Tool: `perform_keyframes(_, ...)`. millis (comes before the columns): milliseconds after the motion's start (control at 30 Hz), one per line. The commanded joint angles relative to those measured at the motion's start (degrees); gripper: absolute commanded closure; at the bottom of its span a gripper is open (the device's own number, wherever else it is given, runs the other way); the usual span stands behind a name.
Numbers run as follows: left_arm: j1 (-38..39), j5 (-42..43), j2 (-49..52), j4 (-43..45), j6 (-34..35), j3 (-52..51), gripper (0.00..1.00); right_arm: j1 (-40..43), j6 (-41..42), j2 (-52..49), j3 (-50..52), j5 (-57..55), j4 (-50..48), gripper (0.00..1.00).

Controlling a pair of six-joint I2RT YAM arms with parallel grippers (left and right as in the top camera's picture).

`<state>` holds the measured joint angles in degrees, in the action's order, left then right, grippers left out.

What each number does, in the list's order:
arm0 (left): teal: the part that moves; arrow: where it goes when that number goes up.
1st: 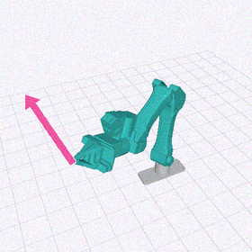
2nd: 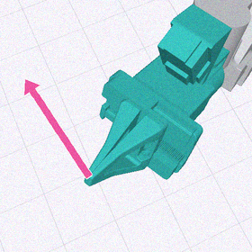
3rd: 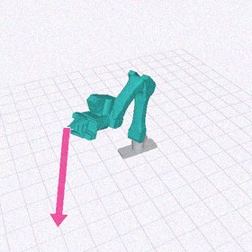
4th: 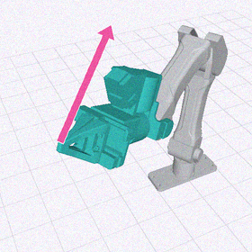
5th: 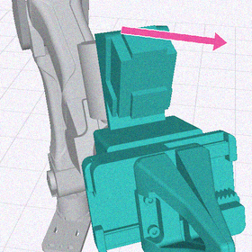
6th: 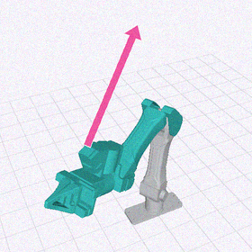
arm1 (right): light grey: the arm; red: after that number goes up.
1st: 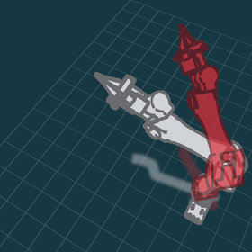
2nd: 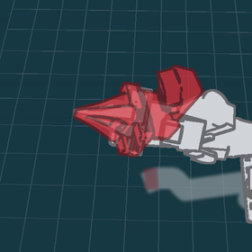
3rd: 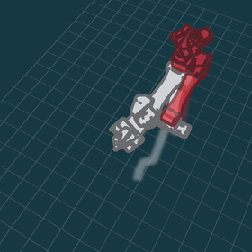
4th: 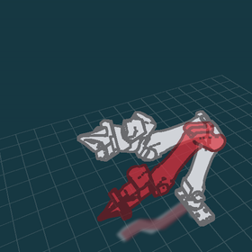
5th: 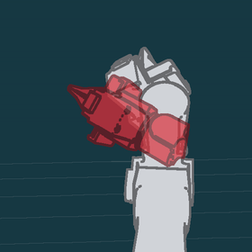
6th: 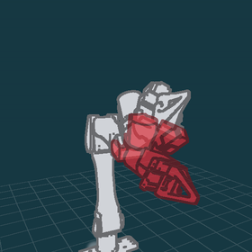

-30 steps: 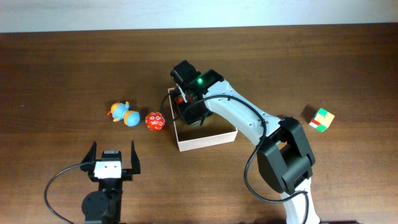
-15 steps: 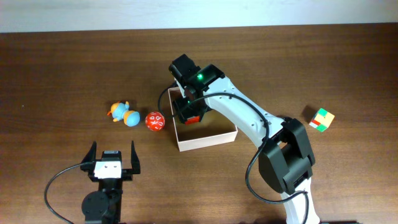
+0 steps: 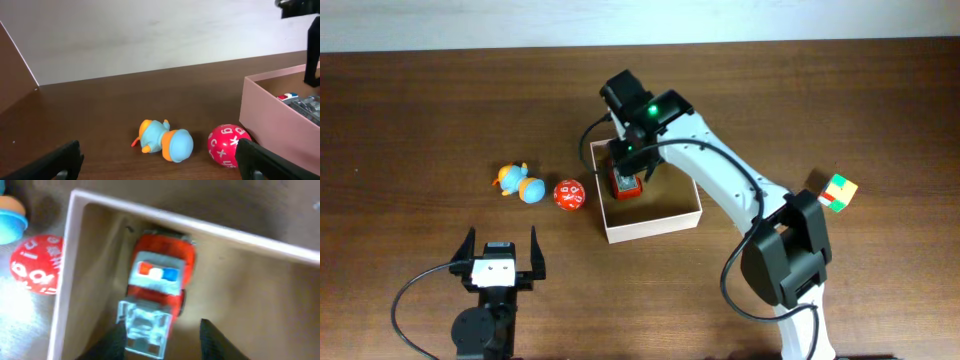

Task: Pack container
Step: 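Open the right gripper and release the truck in the box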

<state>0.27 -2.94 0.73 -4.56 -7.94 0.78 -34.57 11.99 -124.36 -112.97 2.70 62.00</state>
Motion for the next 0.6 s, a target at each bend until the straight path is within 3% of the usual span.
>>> perform_keyframes(0, 0.22, 0.63, -0.44, -0.04, -0.74, -0.24, 0.01, 2.05, 0.28, 0.0, -1.18, -2.82, 1.18, 0.7)
perform_keyframes(567, 0.22, 0.63, -0.44, -0.04, -0.74, -0.26, 0.01, 2.05, 0.28, -3.82, -0.48, -5.86, 1.55, 0.75)
